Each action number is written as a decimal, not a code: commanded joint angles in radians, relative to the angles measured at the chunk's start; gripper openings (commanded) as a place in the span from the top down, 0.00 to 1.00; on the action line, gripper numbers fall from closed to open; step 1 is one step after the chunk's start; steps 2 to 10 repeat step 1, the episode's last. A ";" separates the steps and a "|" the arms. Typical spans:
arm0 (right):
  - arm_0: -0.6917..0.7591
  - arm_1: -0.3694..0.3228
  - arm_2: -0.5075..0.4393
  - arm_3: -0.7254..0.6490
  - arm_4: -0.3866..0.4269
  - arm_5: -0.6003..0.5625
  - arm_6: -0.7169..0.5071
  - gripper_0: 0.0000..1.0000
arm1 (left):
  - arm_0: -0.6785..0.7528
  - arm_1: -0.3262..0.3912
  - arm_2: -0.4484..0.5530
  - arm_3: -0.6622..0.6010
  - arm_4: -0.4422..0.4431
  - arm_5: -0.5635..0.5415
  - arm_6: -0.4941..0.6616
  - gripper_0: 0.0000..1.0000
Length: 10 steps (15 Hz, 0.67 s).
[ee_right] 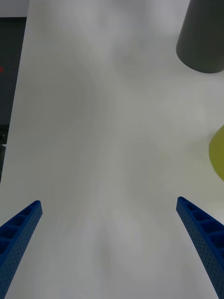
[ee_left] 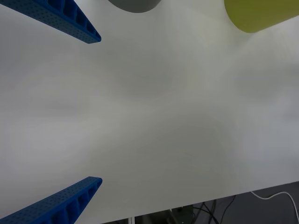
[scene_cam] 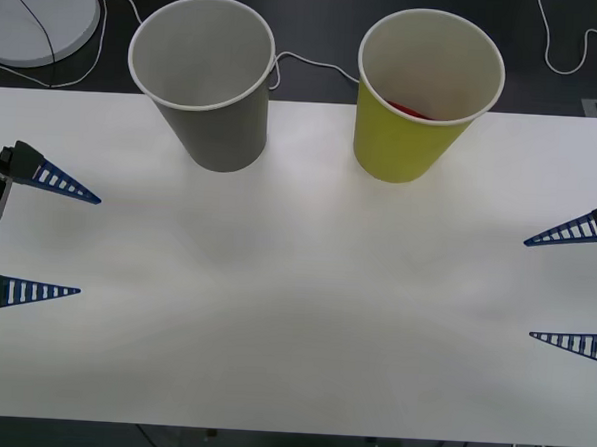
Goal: Put the can into the green bin and the plastic bottle into the gray bin
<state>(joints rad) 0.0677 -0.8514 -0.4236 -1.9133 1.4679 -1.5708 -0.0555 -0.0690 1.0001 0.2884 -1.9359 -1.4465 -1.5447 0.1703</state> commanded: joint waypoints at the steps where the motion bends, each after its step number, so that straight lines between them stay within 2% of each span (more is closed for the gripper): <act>1: 0.000 0.000 0.000 0.000 0.000 0.000 0.000 0.00 | 0.000 0.000 0.000 0.000 0.000 0.000 0.000 0.00; 10: 0.000 0.000 0.000 0.000 0.000 0.000 0.000 0.00 | 0.000 0.000 0.000 0.000 0.000 0.000 0.000 0.00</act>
